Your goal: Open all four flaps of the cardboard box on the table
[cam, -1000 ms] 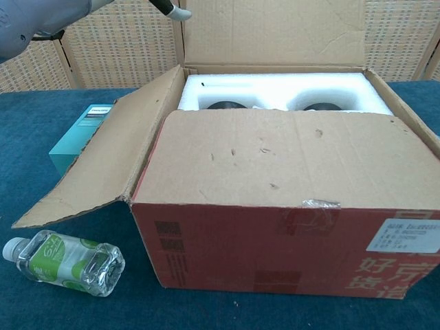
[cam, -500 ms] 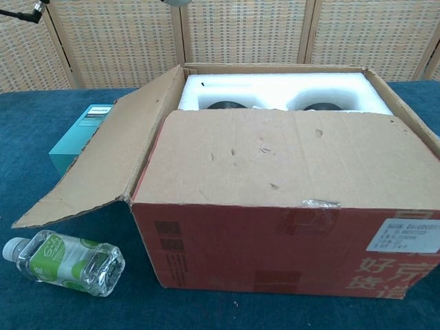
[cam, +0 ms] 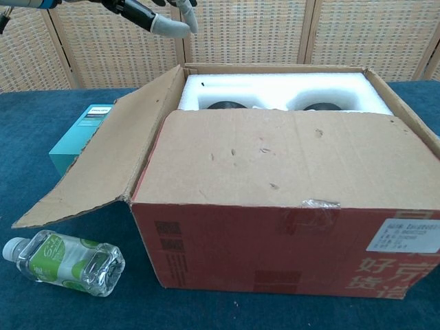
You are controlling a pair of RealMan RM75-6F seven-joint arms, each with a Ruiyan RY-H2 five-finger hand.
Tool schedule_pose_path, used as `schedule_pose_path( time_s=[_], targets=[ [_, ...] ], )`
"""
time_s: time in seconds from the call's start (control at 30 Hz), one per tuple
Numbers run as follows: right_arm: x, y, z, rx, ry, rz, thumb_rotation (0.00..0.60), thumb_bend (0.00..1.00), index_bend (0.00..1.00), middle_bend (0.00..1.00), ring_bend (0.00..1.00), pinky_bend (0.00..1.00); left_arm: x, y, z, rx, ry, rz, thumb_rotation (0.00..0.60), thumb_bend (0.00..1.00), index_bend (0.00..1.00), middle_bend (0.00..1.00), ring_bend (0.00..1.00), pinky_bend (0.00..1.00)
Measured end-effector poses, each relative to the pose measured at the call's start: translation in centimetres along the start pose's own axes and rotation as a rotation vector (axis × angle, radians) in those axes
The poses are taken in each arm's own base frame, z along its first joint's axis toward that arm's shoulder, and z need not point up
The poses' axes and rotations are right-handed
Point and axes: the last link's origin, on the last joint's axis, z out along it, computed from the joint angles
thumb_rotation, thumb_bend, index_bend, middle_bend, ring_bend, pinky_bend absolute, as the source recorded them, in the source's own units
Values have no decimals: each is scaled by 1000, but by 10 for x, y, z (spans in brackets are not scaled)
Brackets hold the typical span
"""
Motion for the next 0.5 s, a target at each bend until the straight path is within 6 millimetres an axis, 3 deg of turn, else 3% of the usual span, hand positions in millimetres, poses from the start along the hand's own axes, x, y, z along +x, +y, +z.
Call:
schedule_pose_path(
  time_s=[0.5],
  targets=[
    [0,3,-4,-13,3,4,600,823,132,158,0,19,-34,20,-6,-71,-83,-66,162,261,315,39,0,0]
  ],
)
